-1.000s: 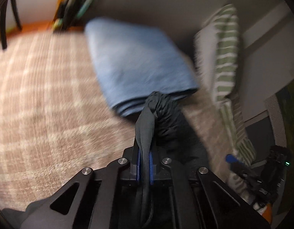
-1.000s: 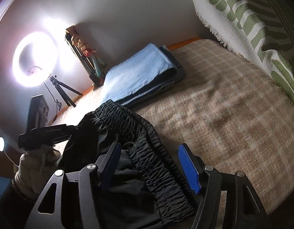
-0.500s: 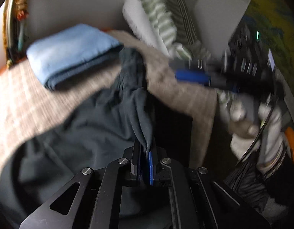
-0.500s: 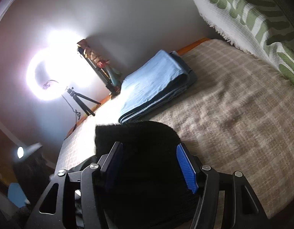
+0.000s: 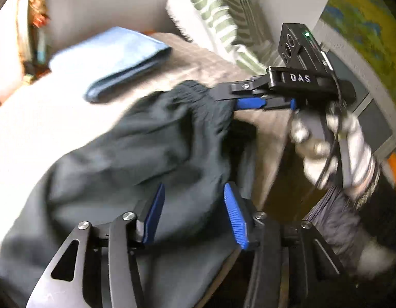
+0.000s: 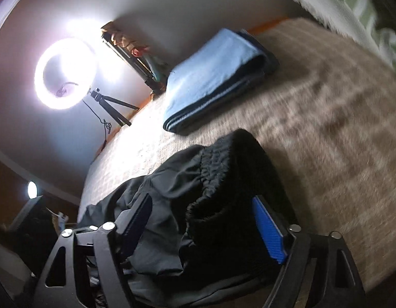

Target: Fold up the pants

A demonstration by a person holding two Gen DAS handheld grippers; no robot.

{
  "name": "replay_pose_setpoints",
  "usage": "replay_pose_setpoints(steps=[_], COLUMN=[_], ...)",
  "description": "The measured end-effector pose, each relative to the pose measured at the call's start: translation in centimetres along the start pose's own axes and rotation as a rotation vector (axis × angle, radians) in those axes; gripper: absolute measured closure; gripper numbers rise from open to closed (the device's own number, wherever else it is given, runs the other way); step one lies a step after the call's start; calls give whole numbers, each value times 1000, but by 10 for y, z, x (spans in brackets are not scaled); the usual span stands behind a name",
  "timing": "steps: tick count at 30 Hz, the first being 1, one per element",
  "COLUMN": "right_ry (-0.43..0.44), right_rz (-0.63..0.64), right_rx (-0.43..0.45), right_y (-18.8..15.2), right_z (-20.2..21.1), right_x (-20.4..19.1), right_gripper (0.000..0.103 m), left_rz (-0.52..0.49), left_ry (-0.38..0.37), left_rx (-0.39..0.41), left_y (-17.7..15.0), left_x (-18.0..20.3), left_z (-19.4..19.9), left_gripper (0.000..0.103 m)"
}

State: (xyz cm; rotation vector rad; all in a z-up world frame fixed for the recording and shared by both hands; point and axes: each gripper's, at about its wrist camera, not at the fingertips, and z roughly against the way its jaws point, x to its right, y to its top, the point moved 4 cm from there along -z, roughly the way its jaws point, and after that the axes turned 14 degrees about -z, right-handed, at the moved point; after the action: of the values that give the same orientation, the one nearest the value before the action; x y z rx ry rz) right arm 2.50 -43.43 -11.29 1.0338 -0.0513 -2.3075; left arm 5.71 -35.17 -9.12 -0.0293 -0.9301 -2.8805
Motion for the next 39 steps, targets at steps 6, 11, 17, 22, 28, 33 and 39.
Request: replay_pose_setpoints(steps=[6,11,17,22,28,33,39], right_ry=[-48,-106,-85,-79,5,100,9], right_rz=[18,45,-10,-17,-50,-84,-131], right_rx=[-29,-29,4,26,70,117,46], right_y=[-10,-15,-9,-6,-3,-6,-21], right_z=[-15,-27,-21,-18,3,41,26], right_x=[3,5,17,17,15,18,51], right_gripper=[34,65,72,74,88,90,90], left_rz=[-97,-155,-131,-113,-56,-17,-59], left_ry=[182,281,307,268,248,203,112], left_rx=[-144,-224,-259,-235,-148,-85,-143], left_y=[-57,-92,-112,-112,-103,-98,-112], left_x=[-2,4,-7,-10,-9,-7,14], left_z=[22,16,4,3,32,62,40], left_gripper=[46,45,55,98,101,101,101])
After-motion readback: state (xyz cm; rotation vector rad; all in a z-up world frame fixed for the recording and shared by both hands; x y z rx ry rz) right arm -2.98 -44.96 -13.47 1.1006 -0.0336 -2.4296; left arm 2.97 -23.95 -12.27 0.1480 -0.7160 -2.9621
